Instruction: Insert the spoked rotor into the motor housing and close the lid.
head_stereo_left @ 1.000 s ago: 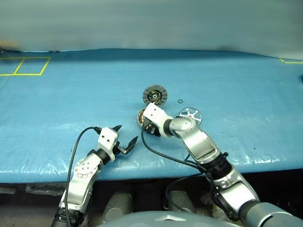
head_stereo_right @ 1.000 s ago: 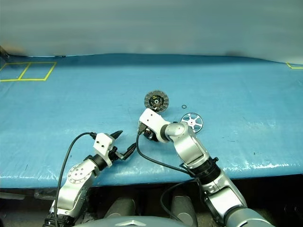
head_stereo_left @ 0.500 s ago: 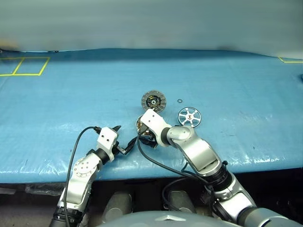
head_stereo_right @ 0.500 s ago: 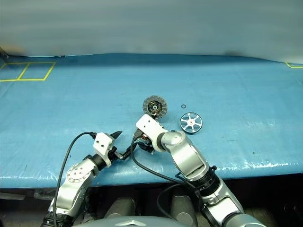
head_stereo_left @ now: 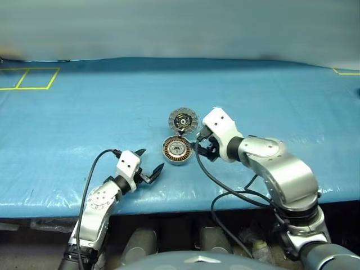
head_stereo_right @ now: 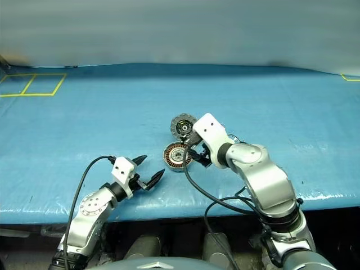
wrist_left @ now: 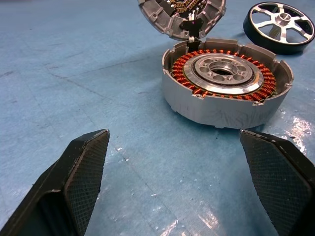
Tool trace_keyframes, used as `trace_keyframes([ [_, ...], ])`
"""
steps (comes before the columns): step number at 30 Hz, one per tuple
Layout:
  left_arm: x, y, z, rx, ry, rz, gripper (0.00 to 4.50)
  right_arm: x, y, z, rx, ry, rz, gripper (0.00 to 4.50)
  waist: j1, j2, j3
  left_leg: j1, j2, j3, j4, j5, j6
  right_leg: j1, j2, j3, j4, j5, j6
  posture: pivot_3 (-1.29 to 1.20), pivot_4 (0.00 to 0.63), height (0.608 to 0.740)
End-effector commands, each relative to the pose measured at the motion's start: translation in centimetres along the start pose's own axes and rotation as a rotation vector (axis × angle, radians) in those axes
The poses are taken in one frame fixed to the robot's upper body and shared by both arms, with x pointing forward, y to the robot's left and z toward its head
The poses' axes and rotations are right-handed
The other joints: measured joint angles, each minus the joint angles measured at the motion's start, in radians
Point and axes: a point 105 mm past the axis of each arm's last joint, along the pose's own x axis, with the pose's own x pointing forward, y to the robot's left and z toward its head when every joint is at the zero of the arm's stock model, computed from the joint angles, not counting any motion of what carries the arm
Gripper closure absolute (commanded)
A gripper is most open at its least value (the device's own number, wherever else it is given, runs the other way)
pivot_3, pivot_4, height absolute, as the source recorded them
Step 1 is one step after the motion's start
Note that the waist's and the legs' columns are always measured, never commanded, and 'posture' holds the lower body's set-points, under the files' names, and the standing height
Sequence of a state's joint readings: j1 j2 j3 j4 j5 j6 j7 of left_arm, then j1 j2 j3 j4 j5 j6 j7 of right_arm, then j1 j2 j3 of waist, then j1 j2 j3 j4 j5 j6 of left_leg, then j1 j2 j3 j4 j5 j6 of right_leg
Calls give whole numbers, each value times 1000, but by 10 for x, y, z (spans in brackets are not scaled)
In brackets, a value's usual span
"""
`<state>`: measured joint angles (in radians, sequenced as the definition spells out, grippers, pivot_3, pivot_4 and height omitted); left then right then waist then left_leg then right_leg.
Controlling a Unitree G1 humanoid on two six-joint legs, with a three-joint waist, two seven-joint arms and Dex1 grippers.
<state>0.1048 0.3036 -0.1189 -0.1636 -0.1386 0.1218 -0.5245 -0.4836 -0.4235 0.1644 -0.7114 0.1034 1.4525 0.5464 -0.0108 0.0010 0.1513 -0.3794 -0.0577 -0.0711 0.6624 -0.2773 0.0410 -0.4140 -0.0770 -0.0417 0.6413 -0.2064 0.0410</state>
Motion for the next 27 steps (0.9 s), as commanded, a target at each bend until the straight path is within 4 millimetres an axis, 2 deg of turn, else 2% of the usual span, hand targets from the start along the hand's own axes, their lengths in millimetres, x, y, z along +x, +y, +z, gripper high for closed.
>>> trace_keyframes([
  [1, 3, -1, 9, 4, -43, -25, 0, -5, -59, 2, 120, -31, -233, 1046, 0, 0, 0, 0, 0, 0, 0, 0, 0, 0, 0, 0, 0, 0, 0, 0, 150, 740],
  [5, 6, -6, 12, 37, -57, -65, 0, 15, -97, -5, 202, -16, -374, 1046, -1, 0, 0, 0, 0, 2, 0, 1, 0, 0, 1, 0, 1, 0, 0, 0, 150, 740],
  [10, 8, -15, 17, 55, -92, -110, 0, 43, -120, -11, 288, -15, -454, 1046, -3, 0, 1, 0, 0, 3, 0, 4, -4, -1, 1, 2, 1, 0, -1, 0, 150, 740],
  [14, 10, -25, 19, 66, -106, -134, 0, 70, -124, -10, 350, -23, -462, 1046, -2, 0, 1, 0, 0, 5, -1, 3, -3, -1, 1, 3, 1, 0, 0, 0, 150, 740],
  [17, 10, -30, 19, 54, -112, -140, 0, 83, -127, -11, 355, -15, -469, 1046, -3, 1, 1, 0, 0, 7, -1, 3, -2, -2, 1, 4, 1, 0, 0, 0, 150, 740],
  [27, 10, -33, 21, 42, -115, -133, 0, 105, -125, -23, 376, 41, -448, 1046, -5, 2, 2, 0, 0, 7, -2, 2, -2, -2, 1, 5, 1, 0, 0, 0, 150, 740],
])
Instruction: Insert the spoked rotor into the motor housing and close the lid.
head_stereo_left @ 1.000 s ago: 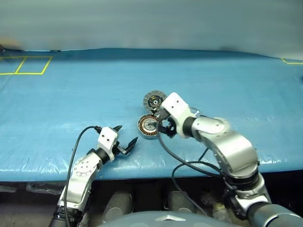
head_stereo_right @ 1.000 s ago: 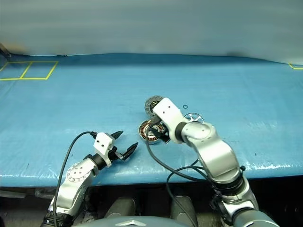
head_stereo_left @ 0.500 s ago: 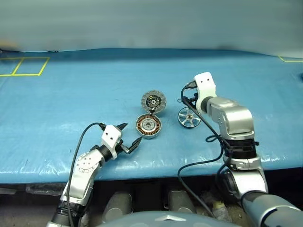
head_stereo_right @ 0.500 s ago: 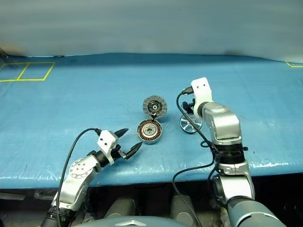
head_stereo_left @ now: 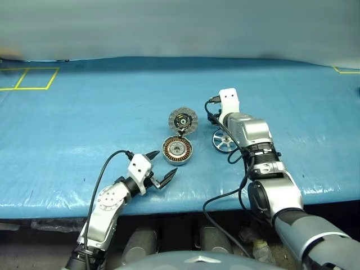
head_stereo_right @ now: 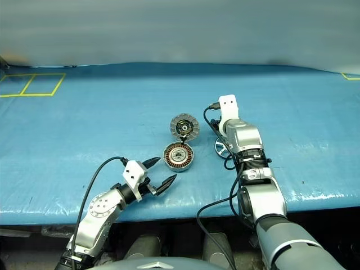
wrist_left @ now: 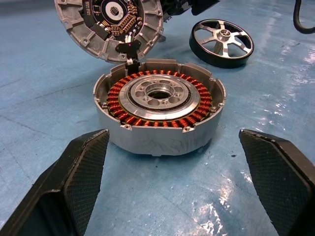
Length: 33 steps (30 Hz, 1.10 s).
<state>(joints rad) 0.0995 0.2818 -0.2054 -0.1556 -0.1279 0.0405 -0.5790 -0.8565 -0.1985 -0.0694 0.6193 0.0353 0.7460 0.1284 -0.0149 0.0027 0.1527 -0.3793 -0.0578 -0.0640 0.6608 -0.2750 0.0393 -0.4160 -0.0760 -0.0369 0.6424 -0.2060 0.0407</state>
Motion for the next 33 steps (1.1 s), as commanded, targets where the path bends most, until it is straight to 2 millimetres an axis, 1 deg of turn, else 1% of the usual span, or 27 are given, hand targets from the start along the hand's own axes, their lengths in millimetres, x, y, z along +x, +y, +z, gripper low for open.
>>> trace_keyframes([
  [1, 1, -1, 13, 22, -45, 6, 0, 0, 2, 16, -7, -48, -3, 1046, -1, 0, 0, 0, 0, 0, 0, 0, 0, 0, 0, 0, 0, 0, 0, 0, 150, 740],
  [12, 1, 0, 15, 25, -45, 13, 0, 9, 7, 0, -13, 14, 11, 1046, -8, 1, 0, 0, 0, 0, 0, 0, 0, 0, 0, 0, 0, 0, 0, 0, 150, 740],
  [15, 1, 0, 15, 26, -43, 18, 0, 10, 8, 0, -18, 14, 12, 1654, -10, 1, 0, 0, 0, 0, 1, 0, 0, 0, 0, 1, 0, 0, 0, 0, 150, 740],
  [22, 0, 3, 14, 25, -42, 34, 0, 8, 18, 8, -28, -2, 39, 3945, -9, 1, 0, 0, 0, 0, 1, 0, 0, 0, 0, 1, 1, 0, 0, 0, 150, 740],
  [24, 0, 4, 14, 23, -42, 36, 0, 7, 20, 9, -34, -5, 45, 4492, -9, 1, 0, 0, 0, 0, 1, 0, 0, 0, 0, 1, 1, 0, 0, 0, 150, 740],
  [28, 0, 6, 13, 27, -39, 38, 0, -2, 24, 20, -56, -42, 62, 4492, -9, 2, 1, 0, 0, 0, 0, 0, 0, 0, -1, 1, 1, 0, 0, 0, 150, 740],
  [33, 0, 7, 11, 28, -33, 36, 0, -24, 15, 41, -58, -140, 39, 4492, -5, 2, 1, 0, 0, 0, 0, 0, 1, 0, -1, 1, 0, 0, 0, 0, 150, 740],
])
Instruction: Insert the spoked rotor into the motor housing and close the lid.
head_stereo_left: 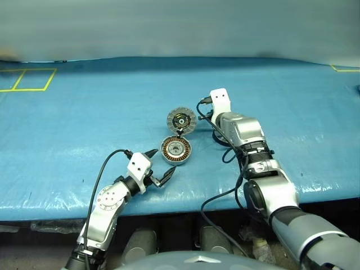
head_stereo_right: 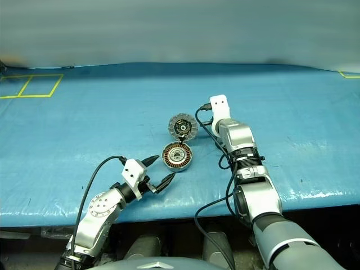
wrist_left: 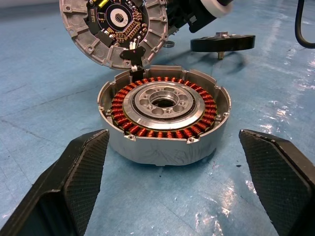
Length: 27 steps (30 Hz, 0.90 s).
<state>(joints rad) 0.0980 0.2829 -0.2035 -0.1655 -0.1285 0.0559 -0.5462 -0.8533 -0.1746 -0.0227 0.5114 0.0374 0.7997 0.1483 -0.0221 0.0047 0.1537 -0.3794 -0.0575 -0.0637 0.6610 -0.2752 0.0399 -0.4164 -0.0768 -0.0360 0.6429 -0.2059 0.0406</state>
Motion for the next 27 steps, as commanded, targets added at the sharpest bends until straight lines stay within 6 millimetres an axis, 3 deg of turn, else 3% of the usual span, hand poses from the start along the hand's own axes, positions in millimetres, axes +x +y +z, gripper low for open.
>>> trace_keyframes([
  [1, 0, 3, 10, 27, -37, 1, 0, -21, -11, 29, -16, -111, -26, 4492, 4, 0, 0, 0, 0, 0, 0, 0, 0, 0, 0, 0, 0, 0, 0, 0, 150, 740],
  [6, 1, 2, 8, 30, -27, -16, 0, -30, -18, 22, 7, -91, 0, 4492, 6, 0, 0, 0, 0, 0, 0, 0, 0, 0, 1, -1, 0, 0, 0, 0, 150, 740],
  [7, 1, 3, 8, 29, -28, -17, 0, -28, -20, 17, 14, -70, -9, 4322, 5, 0, 0, 0, 0, 0, 0, -1, 1, 0, 1, -1, 0, 0, 0, 0, 150, 740],
  [10, 2, 3, 8, 31, -32, -17, 0, -22, -21, 8, 46, -29, -18, 3599, 2, 0, 0, 0, 0, 0, 0, -1, 2, 0, 1, 0, 0, 0, 0, 0, 150, 740],
  [17, 1, 7, 8, 34, -30, 10, 0, -9, -20, 0, 32, 14, -29, 1284, 2, 0, 0, 0, 0, 1, 0, 0, 1, 0, 1, 0, 0, 0, 0, 0, 150, 740],
  [27, -1, 8, 8, 31, -31, 22, 0, 1, -14, -6, 18, 43, -14, 1284, 1, 0, 0, 0, 0, 1, 0, 0, 1, 0, 1, 0, 0, 0, 0, 0, 150, 740],
])
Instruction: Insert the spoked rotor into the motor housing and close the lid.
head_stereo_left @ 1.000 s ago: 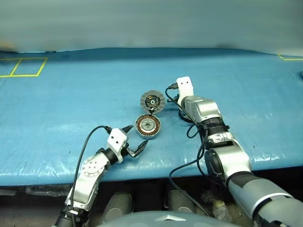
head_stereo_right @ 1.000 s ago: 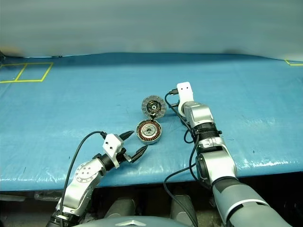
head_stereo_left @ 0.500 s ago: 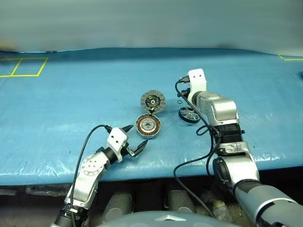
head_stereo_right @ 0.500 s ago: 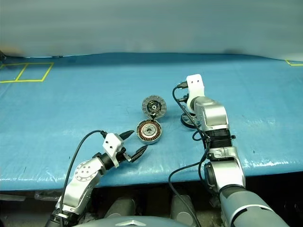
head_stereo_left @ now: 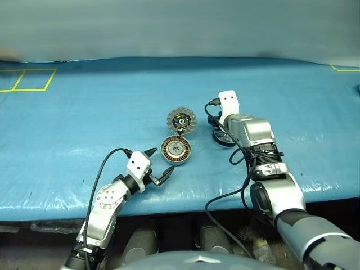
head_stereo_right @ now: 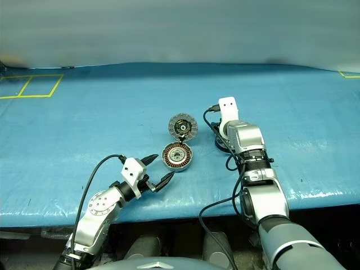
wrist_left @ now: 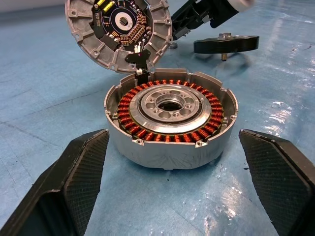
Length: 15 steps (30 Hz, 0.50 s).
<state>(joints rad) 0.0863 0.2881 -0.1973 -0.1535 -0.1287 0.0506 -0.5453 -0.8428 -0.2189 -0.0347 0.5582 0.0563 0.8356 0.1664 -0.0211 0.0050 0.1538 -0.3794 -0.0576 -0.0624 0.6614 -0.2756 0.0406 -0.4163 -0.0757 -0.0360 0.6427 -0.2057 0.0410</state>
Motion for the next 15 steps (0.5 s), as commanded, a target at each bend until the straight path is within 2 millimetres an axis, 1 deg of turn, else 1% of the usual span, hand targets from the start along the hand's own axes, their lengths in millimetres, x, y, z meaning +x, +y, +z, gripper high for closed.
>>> trace_keyframes([
  [1, -2, 5, 8, 23, -32, 16, 0, 0, 3, 13, -11, -39, 0, 1284, 0, 0, 0, 0, 0, 0, 0, 0, 0, 0, 0, 0, 0, 0, 0, 0, 150, 740],
  [10, -1, 5, 8, 23, -36, 20, 0, 7, 2, 0, -9, 1, -6, 1284, -1, 0, 0, 0, 0, 0, 0, 0, 0, 0, 0, 0, 0, 0, 0, 0, 150, 740],
  [11, -1, 5, 8, 23, -35, 20, 0, 8, 1, -1, -6, 4, -9, 1673, -1, 0, 0, 0, 0, 0, 0, 0, 0, 0, 0, 0, 0, 0, 0, 0, 150, 740],
  [12, -2, 5, 8, 23, -34, 21, 0, 8, 0, -2, -6, 7, -14, 1903, -1, 0, 0, 0, 0, 0, 0, 0, 0, 0, 0, 0, 0, 0, 0, 0, 150, 740],
  [15, -1, 5, 8, 23, -34, 23, 0, 8, 1, -3, -6, 10, -15, 2884, 2, 0, 0, 0, 0, 0, 1, 0, 0, 1, 0, 0, 0, 0, 0, 0, 150, 740],
])
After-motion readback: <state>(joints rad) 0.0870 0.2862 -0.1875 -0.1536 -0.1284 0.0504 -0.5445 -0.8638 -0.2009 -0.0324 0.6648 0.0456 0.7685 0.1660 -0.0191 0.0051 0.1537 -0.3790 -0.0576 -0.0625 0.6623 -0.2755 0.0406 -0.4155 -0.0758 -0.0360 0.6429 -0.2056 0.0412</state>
